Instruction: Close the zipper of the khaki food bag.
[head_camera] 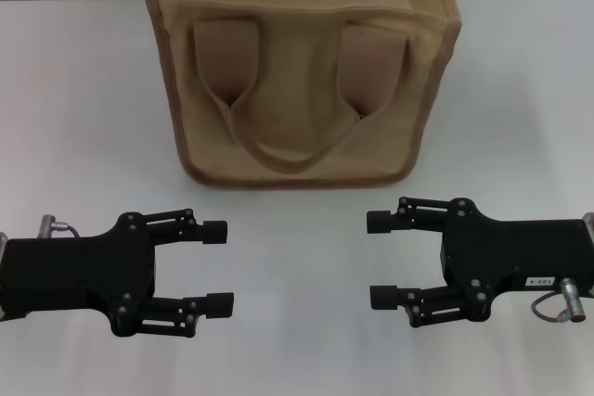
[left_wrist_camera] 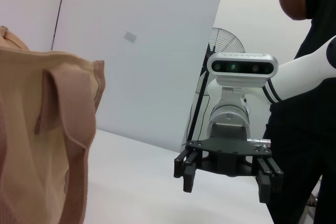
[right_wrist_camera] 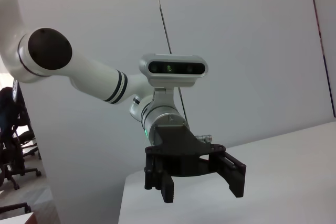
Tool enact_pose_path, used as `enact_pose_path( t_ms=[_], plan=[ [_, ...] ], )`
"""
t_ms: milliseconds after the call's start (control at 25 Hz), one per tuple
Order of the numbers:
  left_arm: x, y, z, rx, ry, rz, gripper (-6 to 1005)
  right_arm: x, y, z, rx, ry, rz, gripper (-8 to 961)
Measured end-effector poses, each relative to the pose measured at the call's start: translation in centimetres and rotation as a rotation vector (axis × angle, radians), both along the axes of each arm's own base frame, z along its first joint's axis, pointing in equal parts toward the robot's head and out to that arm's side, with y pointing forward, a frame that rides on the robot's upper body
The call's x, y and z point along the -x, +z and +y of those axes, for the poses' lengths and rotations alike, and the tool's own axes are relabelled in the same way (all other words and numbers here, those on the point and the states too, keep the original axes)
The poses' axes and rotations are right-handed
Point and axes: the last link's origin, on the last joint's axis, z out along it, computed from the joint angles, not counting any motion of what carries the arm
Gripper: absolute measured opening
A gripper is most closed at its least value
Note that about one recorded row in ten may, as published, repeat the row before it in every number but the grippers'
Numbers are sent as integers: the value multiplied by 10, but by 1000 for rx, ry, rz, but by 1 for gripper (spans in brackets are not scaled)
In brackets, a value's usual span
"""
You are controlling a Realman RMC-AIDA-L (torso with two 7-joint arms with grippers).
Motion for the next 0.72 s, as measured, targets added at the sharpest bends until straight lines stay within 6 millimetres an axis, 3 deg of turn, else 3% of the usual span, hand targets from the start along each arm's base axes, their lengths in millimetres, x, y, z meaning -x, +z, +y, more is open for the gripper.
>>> enact_pose_path(
  t_ms=[720],
  plan=[
    [-1,0,2,-7,-1,-2,816,1,0,0,4,6,1,805]
  ],
)
